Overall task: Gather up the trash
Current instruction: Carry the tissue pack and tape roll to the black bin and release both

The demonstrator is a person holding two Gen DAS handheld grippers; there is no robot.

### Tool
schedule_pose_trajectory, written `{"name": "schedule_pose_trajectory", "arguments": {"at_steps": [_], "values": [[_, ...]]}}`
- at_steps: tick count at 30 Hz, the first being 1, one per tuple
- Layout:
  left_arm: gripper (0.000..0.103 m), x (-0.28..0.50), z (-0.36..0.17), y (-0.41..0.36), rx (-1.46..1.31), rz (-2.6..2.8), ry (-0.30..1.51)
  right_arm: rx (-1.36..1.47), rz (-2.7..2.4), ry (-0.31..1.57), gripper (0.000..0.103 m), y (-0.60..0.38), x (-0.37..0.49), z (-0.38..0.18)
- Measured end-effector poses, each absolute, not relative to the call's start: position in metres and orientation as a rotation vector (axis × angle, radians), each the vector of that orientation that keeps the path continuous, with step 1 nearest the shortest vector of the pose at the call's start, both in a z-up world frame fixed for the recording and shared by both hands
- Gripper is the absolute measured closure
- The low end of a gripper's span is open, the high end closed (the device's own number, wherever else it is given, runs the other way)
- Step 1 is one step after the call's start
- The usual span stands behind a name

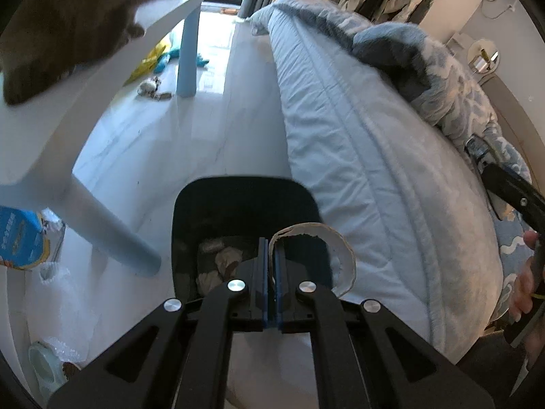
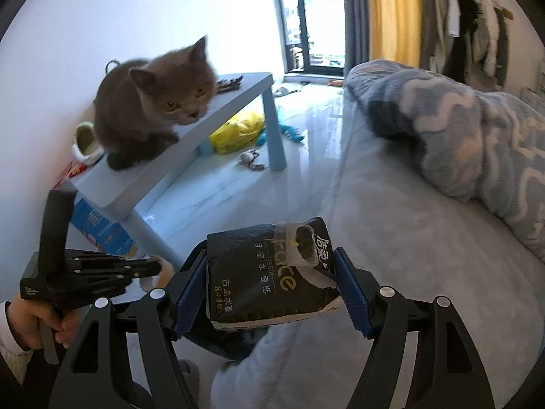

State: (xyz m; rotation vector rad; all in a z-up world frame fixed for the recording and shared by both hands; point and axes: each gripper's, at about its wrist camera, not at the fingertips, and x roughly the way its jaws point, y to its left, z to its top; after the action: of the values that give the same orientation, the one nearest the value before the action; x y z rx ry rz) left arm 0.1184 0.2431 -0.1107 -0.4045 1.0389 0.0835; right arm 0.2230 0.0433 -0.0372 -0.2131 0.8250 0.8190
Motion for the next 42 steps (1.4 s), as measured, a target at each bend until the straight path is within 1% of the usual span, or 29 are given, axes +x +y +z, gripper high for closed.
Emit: {"name": "schedule_pose_trajectory", "arguments": {"at_steps": [12,13,15,18,22,23,28,30,36,40,42], "values": [[0.098,0.116,-0.147,0.263,-0.448,0.092,1.152,-0.304,0.886,0.940,0.030,0.106,0.202,-0.073],[0.097,0.115,-0.150,0.265,-0.448,0.094,1.158,-0.306,0.888,0.946,0.030,0.108,0.201,-0.075],[0.083,0.113,-0.155,0.269,-0.449,0.105,1.174,-0.311,0.887,0.964,0.030,0.114,0.200,-0.080],[0.079,0.109,-0.158,0.274,-0.452,0.109,1.181,-0.340,0.889,1.007,0.030,0.123,0.196,-0.092],[0.072,0.105,-0.149,0.281,-0.464,0.102,1.139,-0.369,0.882,1.055,0.030,0.132,0.194,-0.111],[0.067,0.103,-0.148,0.282,-0.468,0.099,1.132,-0.368,0.879,1.064,0.030,0.134,0.195,-0.114],[0.060,0.096,-0.138,0.285,-0.469,0.083,1.104,-0.373,0.864,1.105,0.031,0.144,0.198,-0.132],[0.053,0.093,-0.133,0.286,-0.462,0.082,1.091,-0.388,0.854,1.125,0.031,0.148,0.197,-0.141],[0.045,0.076,-0.110,0.286,-0.406,0.091,1.038,-0.408,0.839,1.168,0.029,0.156,0.197,-0.162],[0.039,0.067,-0.091,0.288,-0.377,0.091,0.994,-0.418,0.816,1.194,0.017,0.158,0.198,-0.174],[0.034,0.061,-0.082,0.287,-0.366,0.093,0.966,-0.419,0.812,1.201,0.015,0.158,0.198,-0.177]]}}
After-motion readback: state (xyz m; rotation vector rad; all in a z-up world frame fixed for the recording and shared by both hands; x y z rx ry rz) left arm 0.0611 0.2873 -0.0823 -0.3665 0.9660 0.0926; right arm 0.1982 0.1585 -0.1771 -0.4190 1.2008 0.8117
